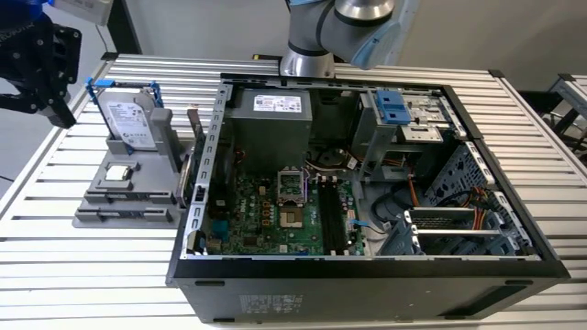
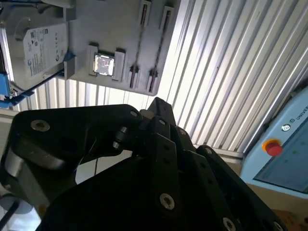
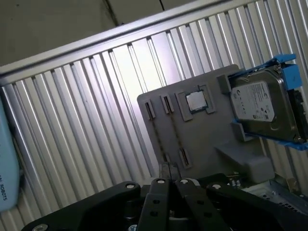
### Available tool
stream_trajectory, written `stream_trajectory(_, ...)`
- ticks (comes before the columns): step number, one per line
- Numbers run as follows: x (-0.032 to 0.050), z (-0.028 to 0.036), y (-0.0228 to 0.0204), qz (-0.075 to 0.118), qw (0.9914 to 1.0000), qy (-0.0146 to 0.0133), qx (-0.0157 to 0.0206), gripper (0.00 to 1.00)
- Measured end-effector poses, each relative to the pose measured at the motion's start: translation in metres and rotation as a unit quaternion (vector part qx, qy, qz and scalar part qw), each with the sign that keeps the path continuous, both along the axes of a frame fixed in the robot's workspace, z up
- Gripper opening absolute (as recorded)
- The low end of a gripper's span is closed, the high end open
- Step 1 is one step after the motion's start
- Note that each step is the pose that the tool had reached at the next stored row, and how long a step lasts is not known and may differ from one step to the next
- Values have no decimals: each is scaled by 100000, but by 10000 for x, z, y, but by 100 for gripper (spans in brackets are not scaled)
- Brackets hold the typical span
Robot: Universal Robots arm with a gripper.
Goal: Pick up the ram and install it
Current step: 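Pick up the ram and move it above insertion slot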
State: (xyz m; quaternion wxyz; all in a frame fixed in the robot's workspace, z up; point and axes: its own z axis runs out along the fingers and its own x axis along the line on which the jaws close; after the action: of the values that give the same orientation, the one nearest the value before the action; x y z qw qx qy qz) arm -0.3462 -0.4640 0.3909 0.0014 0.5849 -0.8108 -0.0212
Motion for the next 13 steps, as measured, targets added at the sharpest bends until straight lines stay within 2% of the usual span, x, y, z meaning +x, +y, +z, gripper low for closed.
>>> stream_trajectory(4, 0, 0, 0, 2028, 99976, -851, 204, 0)
stream_trajectory(7, 0, 0, 0, 3481, 99926, -1596, 281, 0)
stream_trajectory(8, 1, 1, 0, 4003, 99904, -1742, 311, 0)
stream_trajectory(11, 0, 0, 2, 5930, 99807, -1824, 368, 0)
stream_trajectory(13, -1, 0, 2, 7611, 99693, -1814, 397, 0)
